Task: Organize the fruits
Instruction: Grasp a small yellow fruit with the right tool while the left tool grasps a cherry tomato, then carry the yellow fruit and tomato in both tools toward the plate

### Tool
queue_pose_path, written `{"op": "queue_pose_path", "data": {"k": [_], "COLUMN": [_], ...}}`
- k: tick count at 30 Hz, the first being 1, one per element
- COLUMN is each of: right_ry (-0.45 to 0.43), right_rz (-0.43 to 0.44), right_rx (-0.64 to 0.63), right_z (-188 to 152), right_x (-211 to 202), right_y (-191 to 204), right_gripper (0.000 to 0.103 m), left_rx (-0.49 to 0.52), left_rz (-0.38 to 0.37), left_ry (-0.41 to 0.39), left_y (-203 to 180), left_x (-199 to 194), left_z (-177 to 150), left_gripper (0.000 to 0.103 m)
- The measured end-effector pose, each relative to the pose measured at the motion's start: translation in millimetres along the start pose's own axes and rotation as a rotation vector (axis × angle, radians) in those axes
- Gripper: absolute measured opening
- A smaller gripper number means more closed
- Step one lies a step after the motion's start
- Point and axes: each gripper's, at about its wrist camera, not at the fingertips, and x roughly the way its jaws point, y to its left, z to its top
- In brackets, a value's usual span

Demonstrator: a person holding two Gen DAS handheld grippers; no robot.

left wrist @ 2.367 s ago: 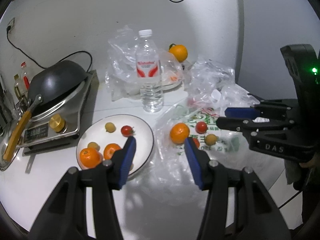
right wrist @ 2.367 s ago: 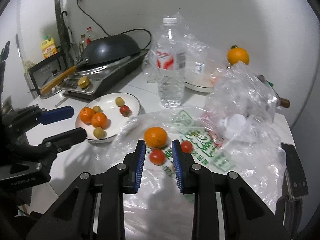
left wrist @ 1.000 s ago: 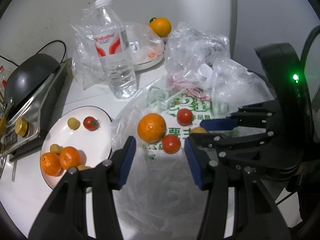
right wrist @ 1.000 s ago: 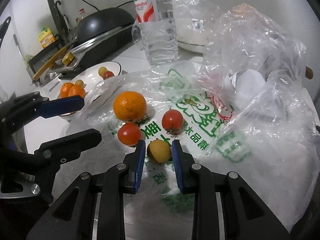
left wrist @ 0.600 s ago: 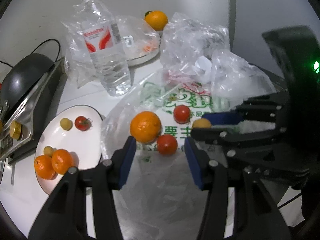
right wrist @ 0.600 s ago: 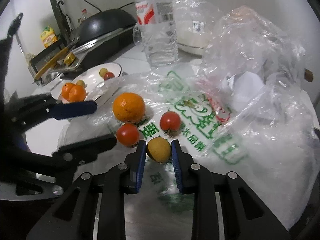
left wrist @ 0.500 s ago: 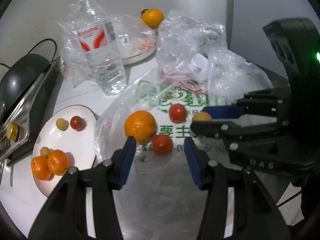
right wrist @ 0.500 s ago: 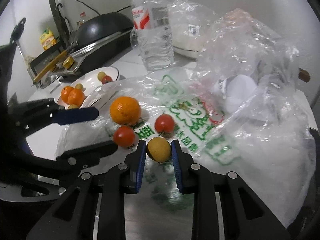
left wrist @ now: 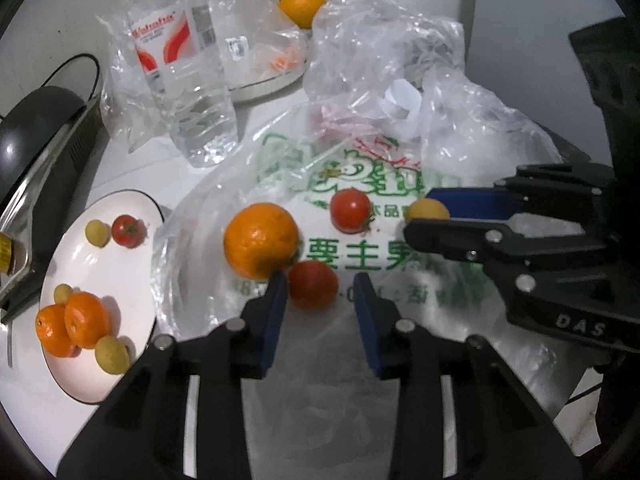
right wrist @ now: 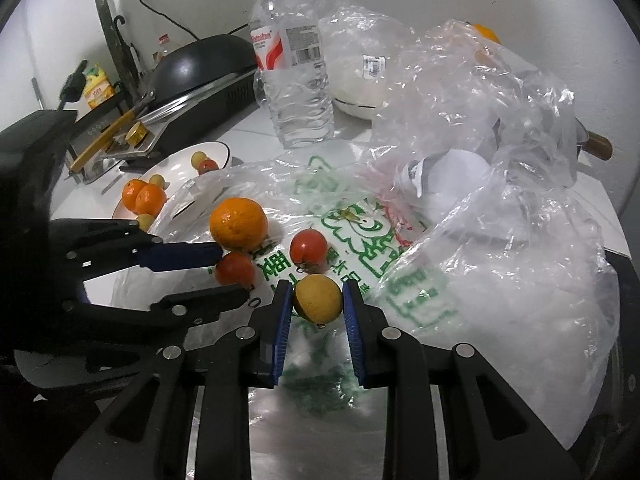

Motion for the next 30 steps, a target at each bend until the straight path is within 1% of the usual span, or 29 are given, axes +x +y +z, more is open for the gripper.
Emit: {"op": "queue_pose_path", "data": {"k": [6,7,8,15,21,30], "right_ry": [-0.003,-0.003,-0.003,-0.005,-0.011,-0.024], "right_rz": [-0.002,-0.003,-0.005,-0.016,-0.032,-0.046], "right_rx": [-0.005,-0.004,-0.003,-0.007,-0.016,-0.047], "right_z": [1,1,1,2,4,7], "right_x": [-2,-1,-1,-4,-10,-22], "right_y": [0,0,0,2,10,35], "right_gripper": [0.028,0.028,0.028,0.028,0.028,0.028], "left_rx": [0.002,0.002,0.003,0.006,0.014,0.015], "left_rz": [-0.002,-0.002,-0.003,-0.018,-0.036,-0.048], "left_ry": [0.013,0.015,0.017,0.006,-0.028,-0.093], "left_y": [1,1,1,3,1,4], "left_x": [9,10,11,9,-8,-39], "left_z": [1,1,1,-1,-3,-10], "left_gripper": [0.035,0.034,0.029,0.029,0.029,0.029]}}
